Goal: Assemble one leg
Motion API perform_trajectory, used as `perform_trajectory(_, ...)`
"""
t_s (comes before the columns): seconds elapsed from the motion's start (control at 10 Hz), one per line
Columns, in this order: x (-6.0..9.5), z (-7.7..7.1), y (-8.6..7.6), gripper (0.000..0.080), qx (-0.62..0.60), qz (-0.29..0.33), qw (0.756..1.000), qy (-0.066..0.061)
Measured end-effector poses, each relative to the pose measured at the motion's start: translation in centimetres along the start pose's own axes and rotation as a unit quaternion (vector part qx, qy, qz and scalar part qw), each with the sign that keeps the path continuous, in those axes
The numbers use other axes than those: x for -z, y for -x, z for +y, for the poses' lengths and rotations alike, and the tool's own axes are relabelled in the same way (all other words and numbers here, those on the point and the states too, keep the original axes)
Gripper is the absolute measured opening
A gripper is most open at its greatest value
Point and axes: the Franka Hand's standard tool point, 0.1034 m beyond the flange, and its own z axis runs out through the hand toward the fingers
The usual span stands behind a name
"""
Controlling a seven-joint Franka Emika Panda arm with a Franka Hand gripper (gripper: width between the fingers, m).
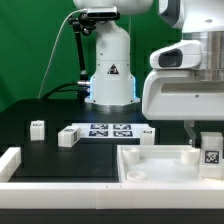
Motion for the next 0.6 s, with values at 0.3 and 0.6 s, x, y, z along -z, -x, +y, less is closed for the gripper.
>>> perform_trajectory(0.3, -0.12, 0.22, -0.08, 0.0292, -0.143, 0.000, 0.990, -0.007)
perform_trajectory(0.6, -0.15, 0.53, -0.16, 0.0292, -0.314, -0.008, 0.949, -0.016)
